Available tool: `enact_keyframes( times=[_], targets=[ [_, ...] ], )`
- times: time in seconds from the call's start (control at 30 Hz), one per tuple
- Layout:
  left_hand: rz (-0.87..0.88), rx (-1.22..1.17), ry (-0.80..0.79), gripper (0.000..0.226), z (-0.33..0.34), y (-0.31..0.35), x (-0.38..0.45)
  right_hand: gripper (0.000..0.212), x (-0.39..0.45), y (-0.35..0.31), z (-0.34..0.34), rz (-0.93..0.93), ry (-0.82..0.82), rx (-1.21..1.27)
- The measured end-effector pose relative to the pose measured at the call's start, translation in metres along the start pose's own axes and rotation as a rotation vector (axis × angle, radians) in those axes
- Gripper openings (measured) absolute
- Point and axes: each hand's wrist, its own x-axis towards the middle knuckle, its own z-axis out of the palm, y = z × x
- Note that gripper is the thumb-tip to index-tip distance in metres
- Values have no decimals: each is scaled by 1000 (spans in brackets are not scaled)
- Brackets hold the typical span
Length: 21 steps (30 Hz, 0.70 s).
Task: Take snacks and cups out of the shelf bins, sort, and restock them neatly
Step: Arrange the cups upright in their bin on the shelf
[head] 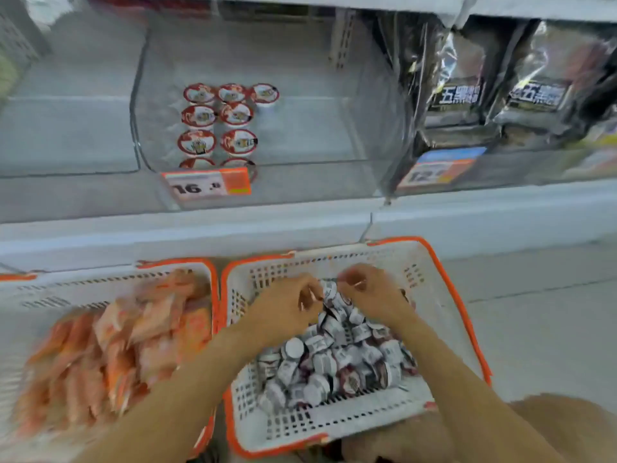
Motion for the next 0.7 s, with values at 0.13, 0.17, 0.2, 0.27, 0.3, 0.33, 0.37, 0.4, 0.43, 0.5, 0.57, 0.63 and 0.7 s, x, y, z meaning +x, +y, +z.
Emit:
enact_keyframes(
  times=[0.13,0.17,0.2,0.27,0.3,0.33,0.37,0.4,0.43,0.5,0.57,0.63,0.7],
  targets=[
    [-234,24,-395,63,93,-69,-19,79,-28,115,60,293,-499,-415],
    [-275,38,-440,68,108,-78,-23,88,-35,128,71,314,-525,-435],
    [-322,59,-475,73,120,-85,-27,91,-40,140,80,325,-526,-431],
    [-392,131,-495,87,143,-101,-32,98,-49,153,93,347,-544,-410],
    [-427,170,-482,93,152,-107,-33,104,-52,156,97,359,-569,-406],
    [-460,203,-463,98,160,-113,-34,109,-52,159,102,363,-586,-415],
    [-484,228,-441,102,167,-119,-34,113,-51,161,106,358,-581,-428],
    [-506,250,-424,105,173,-124,-33,116,-47,163,111,351,-563,-440],
    [-514,280,-405,105,176,-128,-31,118,-42,164,116,340,-552,-450],
    [-524,318,-382,99,178,-137,-27,126,-30,167,127,302,-595,-465],
    [-508,348,-381,100,179,-142,-27,131,-21,169,135,294,-647,-470],
    [-484,423,-406,100,181,-144,-32,127,-15,169,138,289,-621,-508],
    [-476,444,-419,89,180,-143,-36,111,-11,169,136,290,-567,-499]
  ],
)
